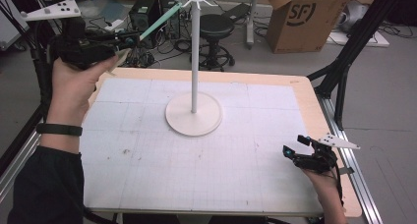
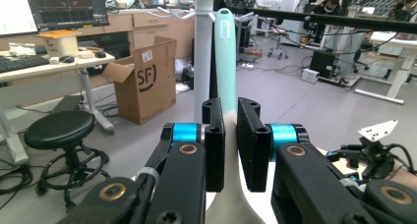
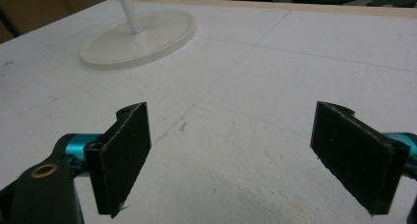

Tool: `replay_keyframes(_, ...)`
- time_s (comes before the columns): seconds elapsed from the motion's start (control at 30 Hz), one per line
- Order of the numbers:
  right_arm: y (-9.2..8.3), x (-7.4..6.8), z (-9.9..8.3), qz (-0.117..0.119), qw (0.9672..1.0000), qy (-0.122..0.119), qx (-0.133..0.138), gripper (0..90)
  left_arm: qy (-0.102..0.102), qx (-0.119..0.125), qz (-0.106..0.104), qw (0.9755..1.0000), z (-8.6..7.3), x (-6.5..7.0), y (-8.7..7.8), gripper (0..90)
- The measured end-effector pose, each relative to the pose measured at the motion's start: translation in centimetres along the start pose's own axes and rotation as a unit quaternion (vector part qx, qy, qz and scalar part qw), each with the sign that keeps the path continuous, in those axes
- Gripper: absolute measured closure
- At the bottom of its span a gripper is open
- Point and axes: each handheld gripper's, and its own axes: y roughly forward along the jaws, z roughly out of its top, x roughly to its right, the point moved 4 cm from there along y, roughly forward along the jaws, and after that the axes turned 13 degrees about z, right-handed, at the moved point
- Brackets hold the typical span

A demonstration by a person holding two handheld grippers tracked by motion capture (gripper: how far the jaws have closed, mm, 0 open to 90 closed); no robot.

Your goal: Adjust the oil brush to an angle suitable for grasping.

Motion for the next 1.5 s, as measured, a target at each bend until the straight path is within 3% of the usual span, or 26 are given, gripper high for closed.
replay_keyframes(1.5, -0.03, -0.02, 0.01, 0.001, 1.0, 0.0, 0.0, 14.5, 0.012, -0.025, 0.019, 0.9994, -0.54, -0.21, 0.89, 82.1)
